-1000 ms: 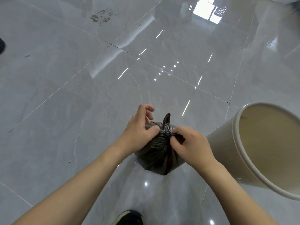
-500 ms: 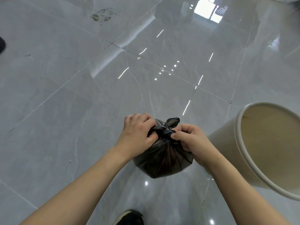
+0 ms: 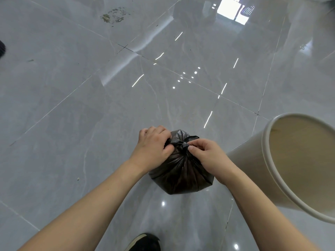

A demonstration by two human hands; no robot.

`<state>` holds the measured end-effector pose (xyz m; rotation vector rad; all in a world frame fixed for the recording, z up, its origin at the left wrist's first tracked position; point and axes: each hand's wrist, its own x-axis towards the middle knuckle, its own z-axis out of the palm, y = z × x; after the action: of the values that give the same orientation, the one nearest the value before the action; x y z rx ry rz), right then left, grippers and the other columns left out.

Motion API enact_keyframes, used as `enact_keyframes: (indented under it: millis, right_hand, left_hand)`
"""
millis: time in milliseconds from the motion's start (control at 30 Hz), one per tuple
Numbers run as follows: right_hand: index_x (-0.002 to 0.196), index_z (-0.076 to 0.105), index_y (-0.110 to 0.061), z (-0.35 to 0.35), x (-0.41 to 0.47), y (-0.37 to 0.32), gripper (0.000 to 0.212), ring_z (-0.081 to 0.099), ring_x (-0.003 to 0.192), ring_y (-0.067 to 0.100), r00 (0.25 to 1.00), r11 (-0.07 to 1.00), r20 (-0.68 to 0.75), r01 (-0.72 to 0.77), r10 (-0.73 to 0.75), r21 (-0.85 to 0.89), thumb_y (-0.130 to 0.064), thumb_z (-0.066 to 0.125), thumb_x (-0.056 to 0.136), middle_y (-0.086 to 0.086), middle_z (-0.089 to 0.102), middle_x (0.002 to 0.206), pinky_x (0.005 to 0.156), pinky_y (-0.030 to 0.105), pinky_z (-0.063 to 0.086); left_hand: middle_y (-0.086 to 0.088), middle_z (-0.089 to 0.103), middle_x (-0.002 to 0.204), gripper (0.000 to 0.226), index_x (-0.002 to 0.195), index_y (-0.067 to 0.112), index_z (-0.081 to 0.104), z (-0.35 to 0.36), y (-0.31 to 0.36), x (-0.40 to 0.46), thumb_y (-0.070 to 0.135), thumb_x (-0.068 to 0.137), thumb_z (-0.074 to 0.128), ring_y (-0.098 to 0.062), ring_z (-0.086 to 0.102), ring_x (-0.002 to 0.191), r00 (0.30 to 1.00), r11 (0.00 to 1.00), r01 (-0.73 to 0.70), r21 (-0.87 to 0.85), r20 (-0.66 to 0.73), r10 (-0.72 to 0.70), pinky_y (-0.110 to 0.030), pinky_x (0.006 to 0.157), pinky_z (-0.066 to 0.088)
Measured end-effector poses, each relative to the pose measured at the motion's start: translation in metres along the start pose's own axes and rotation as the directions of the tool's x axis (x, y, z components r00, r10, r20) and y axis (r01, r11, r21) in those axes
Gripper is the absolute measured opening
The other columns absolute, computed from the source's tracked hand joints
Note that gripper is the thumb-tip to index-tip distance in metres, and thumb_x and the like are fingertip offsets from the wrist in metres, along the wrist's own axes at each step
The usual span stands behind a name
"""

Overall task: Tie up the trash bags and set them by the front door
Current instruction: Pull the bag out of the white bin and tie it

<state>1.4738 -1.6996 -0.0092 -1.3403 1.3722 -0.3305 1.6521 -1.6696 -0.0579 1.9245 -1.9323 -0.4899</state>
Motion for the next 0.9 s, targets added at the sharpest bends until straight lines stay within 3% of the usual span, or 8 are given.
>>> enact_keyframes:
  millis: [100,167,267,367,467,600,700,900]
  right_hand:
    - [0.074,0.061,-0.021,-0.001,0.002,0.0,0.022,0.053,0.079,0.004,0.994,0.959,-0.05,0.084,-0.102,-0.272,-0.019,0.056,0.095,-0.005,0.055,0.09,0.077,0.022,0.04]
    - [0.074,0.061,-0.019,-0.003,0.003,0.002,0.023,0.052,0.08,0.001,0.995,0.951,-0.039,0.073,-0.089,-0.302,-0.023,0.056,0.096,-0.007,0.049,0.095,0.079,0.018,0.038]
    - [0.078,0.063,-0.013,-0.006,-0.001,0.004,0.025,0.034,0.042,0.001,0.992,0.981,0.119,-0.06,0.039,0.184,-0.021,0.052,0.099,-0.006,0.04,0.063,0.04,0.014,0.027]
    - [0.079,0.063,-0.009,-0.015,-0.001,0.008,0.025,0.019,0.037,0.004,0.975,0.857,0.215,-0.161,0.061,0.49,-0.015,0.049,0.099,-0.004,0.031,0.052,0.036,0.019,0.009]
    - [0.082,0.065,-0.008,-0.015,-0.001,0.013,0.022,0.022,0.037,0.003,0.983,0.858,0.17,-0.149,0.074,0.492,-0.011,0.05,0.098,-0.002,0.036,0.059,0.035,0.017,0.011]
    - [0.083,0.068,-0.002,-0.013,-0.004,0.01,0.018,0.037,0.036,0.0,0.999,0.906,0.01,-0.041,0.04,0.42,-0.008,0.056,0.095,-0.002,0.054,0.092,0.034,0.012,0.025]
    - [0.086,0.069,-0.005,-0.014,-0.003,0.013,0.015,0.025,0.037,0.006,0.999,0.891,0.054,-0.021,-0.004,0.453,-0.011,0.058,0.094,0.0,0.037,0.056,0.036,0.017,0.016]
    - [0.097,0.055,-0.013,-0.011,0.0,0.015,0.007,0.023,0.032,0.005,0.996,0.867,0.07,-0.085,0.058,0.491,-0.006,0.056,0.094,-0.001,0.038,0.056,0.034,0.018,0.014]
  left_hand:
    - [0.013,0.042,0.088,0.008,0.084,0.027,0.043,-0.001,0.001,0.003,0.034,0.08,0.043,-0.017,0.046,0.09,1.0,1.0,0.014,-0.007,0.004,-0.013,-0.033,0.088,0.027]
    - [0.013,0.042,0.088,0.011,0.085,0.026,0.046,-0.002,-0.001,0.005,0.034,0.079,0.042,-0.017,0.046,0.091,0.999,0.999,0.032,-0.008,0.003,-0.032,-0.033,0.088,0.027]
    - [0.012,0.042,0.089,0.012,0.089,0.022,0.051,0.0,-0.004,0.006,0.032,0.082,0.046,-0.018,0.047,0.092,1.0,1.0,0.023,0.012,0.001,-0.023,-0.031,0.086,0.024]
    - [0.01,0.046,0.089,0.01,0.088,0.02,0.051,0.002,-0.002,0.006,0.029,0.086,0.049,-0.017,0.046,0.09,1.0,1.0,0.008,0.006,0.003,-0.008,-0.03,0.086,0.024]
    - [0.01,0.045,0.09,0.006,0.087,0.023,0.046,0.001,0.001,0.007,0.028,0.086,0.049,-0.017,0.044,0.09,1.0,1.0,0.007,-0.007,0.016,-0.007,-0.032,0.088,0.026]
    - [0.011,0.043,0.09,0.007,0.087,0.026,0.042,0.001,0.001,0.008,0.028,0.086,0.049,-0.017,0.044,0.092,0.999,1.0,0.016,-0.025,0.041,-0.015,-0.033,0.091,0.026]
    - [0.009,0.045,0.09,0.006,0.088,0.022,0.048,0.003,0.001,0.009,0.028,0.086,0.048,-0.018,0.045,0.092,0.999,1.0,0.016,-0.018,0.033,-0.015,-0.033,0.089,0.025]
    - [0.011,0.044,0.092,0.01,0.092,0.023,0.05,0.004,0.003,0.013,0.029,0.086,0.047,-0.017,0.046,0.096,0.998,1.0,-0.014,-0.006,0.059,0.014,-0.033,0.092,0.024]
